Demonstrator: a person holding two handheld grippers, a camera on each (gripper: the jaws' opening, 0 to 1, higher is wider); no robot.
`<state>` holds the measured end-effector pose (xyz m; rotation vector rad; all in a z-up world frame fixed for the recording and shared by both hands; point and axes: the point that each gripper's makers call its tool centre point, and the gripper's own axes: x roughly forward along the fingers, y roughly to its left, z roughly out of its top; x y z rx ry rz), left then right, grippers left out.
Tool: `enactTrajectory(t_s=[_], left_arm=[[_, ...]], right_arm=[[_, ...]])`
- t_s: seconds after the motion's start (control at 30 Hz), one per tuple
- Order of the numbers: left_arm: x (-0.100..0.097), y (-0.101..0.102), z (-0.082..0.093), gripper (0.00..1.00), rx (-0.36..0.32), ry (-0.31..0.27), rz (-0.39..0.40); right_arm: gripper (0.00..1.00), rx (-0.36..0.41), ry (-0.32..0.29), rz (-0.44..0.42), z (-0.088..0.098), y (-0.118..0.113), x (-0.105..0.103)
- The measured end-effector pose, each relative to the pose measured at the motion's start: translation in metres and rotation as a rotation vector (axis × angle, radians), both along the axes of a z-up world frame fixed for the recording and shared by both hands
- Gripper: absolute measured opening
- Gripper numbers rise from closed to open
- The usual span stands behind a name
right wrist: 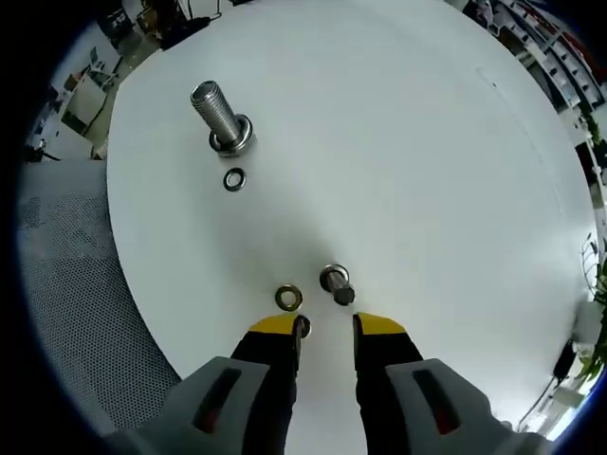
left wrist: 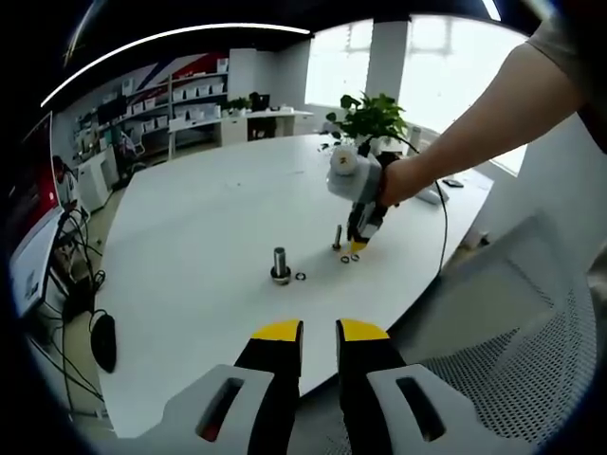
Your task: Place the washer onto the threaded stud by aligning its center hole with the stud, sliding it down to the base, and recovering from edge contact or off-axis alignment until the washer reaches the visible bottom stop.
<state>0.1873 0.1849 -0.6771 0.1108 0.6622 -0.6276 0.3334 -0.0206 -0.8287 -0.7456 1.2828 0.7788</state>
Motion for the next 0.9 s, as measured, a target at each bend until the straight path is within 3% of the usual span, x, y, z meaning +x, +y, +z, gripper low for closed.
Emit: enactTrajectory(t_s=[0.3,0.63,0.9], left_arm=[[0.001,0.000,0.002,0.12,-0.006,-0.011,0.004],[0.000,0.000,0.003,0.13,-0.015,-0.010,0.002],[-0.001,-0.002,0.003,0.14,-0.023,-0.006,-0.004]], right_arm=[[0.24,-0.008,0.005,0.005,0.007,0.003,-0.015],[0.24,-0.013,0.014,0.107,0.005,0.043,-0.026],[0.25,0.018,0.011,0.129,0.006,0.070,-0.027]])
